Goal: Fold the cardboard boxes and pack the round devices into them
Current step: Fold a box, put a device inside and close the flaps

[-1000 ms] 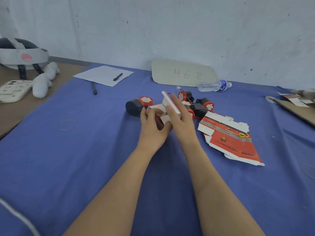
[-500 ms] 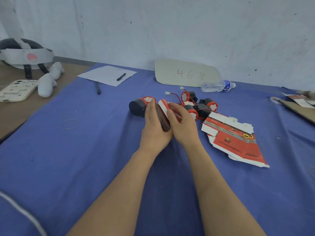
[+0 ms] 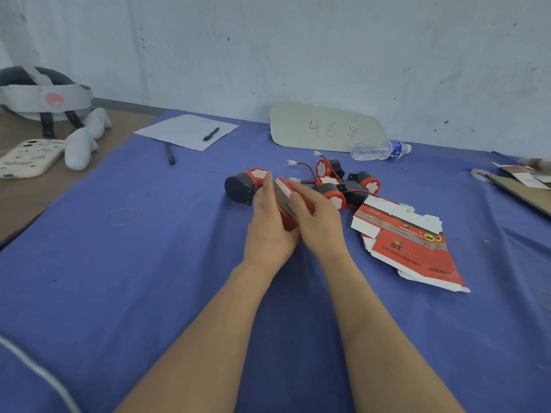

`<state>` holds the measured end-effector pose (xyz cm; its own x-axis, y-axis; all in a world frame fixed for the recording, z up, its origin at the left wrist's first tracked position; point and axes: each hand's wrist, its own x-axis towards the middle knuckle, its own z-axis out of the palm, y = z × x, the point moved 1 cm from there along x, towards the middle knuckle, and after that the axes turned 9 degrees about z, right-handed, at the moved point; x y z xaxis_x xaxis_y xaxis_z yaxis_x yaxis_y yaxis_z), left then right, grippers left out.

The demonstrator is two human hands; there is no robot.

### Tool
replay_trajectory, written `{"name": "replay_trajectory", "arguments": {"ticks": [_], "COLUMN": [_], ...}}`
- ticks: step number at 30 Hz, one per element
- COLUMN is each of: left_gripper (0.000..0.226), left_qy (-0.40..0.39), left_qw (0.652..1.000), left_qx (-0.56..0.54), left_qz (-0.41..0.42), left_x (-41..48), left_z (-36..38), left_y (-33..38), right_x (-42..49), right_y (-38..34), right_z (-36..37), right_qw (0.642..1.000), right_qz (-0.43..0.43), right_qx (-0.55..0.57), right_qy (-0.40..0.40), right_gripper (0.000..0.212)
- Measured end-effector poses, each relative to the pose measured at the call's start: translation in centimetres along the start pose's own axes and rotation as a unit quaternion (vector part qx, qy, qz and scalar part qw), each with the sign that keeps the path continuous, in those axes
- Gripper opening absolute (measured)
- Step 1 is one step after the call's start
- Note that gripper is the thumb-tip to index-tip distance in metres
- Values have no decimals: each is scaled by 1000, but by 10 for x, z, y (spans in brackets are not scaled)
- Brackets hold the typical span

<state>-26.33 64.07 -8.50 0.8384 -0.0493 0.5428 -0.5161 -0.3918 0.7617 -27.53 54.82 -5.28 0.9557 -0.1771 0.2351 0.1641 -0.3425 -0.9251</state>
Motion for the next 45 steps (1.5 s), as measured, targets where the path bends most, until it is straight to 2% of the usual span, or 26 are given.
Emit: {"name": "replay_trajectory", "arguments": {"ticks": [7, 9, 11, 14, 17, 18, 21, 24, 27, 29, 31, 34, 36, 40, 45], "left_gripper": [97, 102, 103, 91, 70, 64, 45, 36, 32, 35, 38, 38, 38, 36, 37], "left_qy": [36, -1, -50, -57, 25, 41, 38, 63, 75, 78, 86, 120, 131, 136, 136], "left_qw": [999, 1000, 992, 961, 885, 872, 872, 847, 829, 831, 838, 846, 852, 861, 862], "left_qx": [35, -21, -115, -255, -420, -435, -428, -459, -477, -470, -457, -436, -426, -413, -412], "left_qz": [-22, -11, -15, -89, -200, -220, -236, -260, -282, -286, -284, -283, -275, -264, -260], "left_x": [2, 3, 3, 3, 8, 10, 9, 9, 9, 10, 10, 11, 10, 10, 10], "left_z": [-7, -5, -2, -1, -5, -7, -10, -12, -13, -13, -12, -11, -10, -8, -8], "left_y": [4, 7, 9, 17, 13, 12, 8, 5, 4, 5, 6, 7, 7, 7, 6], "right_x": [0, 1, 4, 6, 4, 2, -2, -4, -4, -5, -3, 0, 2, 3, 3], "right_y": [2, 2, 2, 4, 5, 4, 3, 3, 1, -1, 1, 7, 11, 11, 12], "right_z": [2, -3, -11, -19, -12, -8, 2, 7, 9, 10, 11, 13, 14, 14, 15], "right_qw": [993, 991, 993, 995, 996, 996, 995, 993, 995, 998, 1000, 993, 978, 967, 966], "right_qz": [10, 6, -8, -6, -22, -33, -70, -76, -62, -43, -14, 88, 159, 163, 152], "right_qx": [-105, -126, -116, -77, -52, -55, -70, -88, -77, -44, 9, 80, 133, 192, 198], "right_qy": [-58, -47, -1, 56, 65, 58, 18, -8, -20, -28, -15, -7, -27, -51, -66], "right_gripper": [45, 46, 43, 35, 26, 25, 29, 35, 27, 21, 24, 54, 64, 41, 40]}}
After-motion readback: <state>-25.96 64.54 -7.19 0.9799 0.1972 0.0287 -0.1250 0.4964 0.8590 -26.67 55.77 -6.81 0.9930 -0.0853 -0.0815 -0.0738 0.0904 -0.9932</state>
